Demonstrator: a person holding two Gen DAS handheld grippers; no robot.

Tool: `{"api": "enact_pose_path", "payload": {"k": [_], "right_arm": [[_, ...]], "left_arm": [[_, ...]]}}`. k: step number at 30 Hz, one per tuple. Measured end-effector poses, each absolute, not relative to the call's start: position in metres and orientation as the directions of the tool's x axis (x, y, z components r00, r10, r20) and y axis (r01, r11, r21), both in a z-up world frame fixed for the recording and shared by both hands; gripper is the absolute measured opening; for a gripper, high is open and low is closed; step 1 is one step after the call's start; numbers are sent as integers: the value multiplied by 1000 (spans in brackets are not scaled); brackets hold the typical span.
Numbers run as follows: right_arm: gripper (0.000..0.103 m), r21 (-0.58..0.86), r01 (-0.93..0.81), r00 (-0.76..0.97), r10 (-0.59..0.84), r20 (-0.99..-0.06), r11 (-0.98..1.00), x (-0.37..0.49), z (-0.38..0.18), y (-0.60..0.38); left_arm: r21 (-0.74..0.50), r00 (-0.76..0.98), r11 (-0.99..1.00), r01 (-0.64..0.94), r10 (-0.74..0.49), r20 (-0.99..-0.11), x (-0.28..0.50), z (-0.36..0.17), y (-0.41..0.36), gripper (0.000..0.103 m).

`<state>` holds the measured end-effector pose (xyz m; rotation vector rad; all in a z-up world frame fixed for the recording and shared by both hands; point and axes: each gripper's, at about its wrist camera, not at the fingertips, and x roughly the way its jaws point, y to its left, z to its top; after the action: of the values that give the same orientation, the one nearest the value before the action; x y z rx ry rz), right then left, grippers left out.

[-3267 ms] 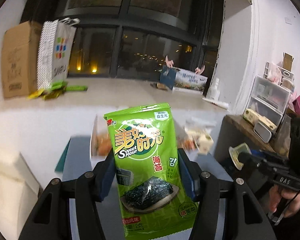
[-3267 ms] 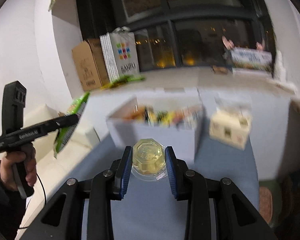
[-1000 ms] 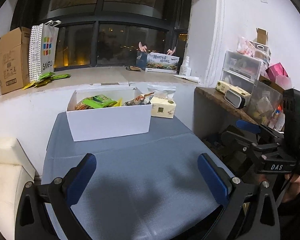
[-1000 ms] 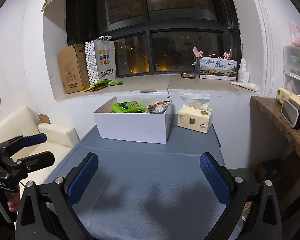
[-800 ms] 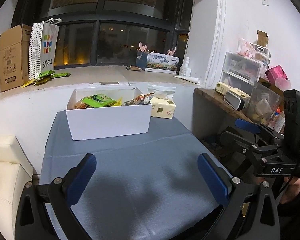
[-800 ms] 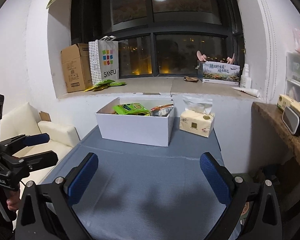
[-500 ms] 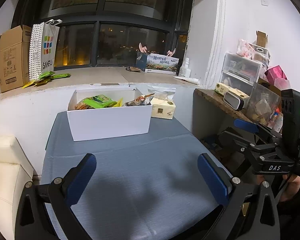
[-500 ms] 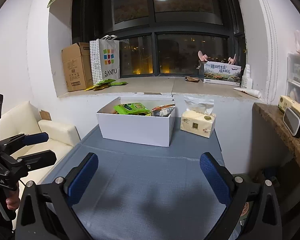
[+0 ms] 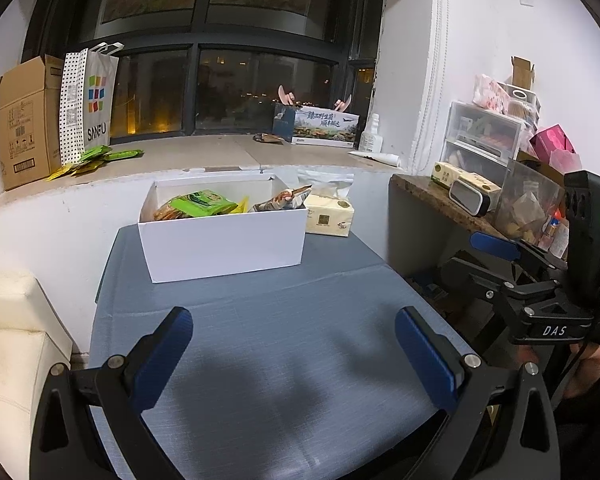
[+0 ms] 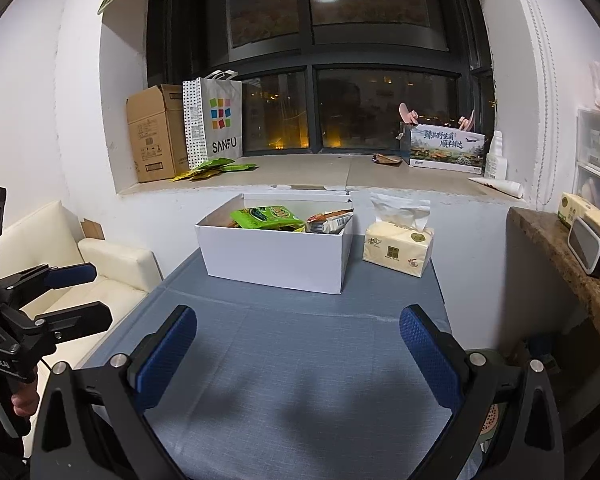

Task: Organize snacks

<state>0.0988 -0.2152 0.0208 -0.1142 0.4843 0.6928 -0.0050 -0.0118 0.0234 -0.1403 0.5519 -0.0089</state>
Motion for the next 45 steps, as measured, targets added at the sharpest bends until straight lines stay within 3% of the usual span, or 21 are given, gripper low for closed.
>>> {"api": "enact_pose_path", "payload": {"k": [45], "right_arm": [[103, 37, -655, 659, 595, -459, 754, 93, 21, -212]], "left_arm": [[-93, 851, 996, -5, -45, -524, -9, 27, -12, 103]]}}
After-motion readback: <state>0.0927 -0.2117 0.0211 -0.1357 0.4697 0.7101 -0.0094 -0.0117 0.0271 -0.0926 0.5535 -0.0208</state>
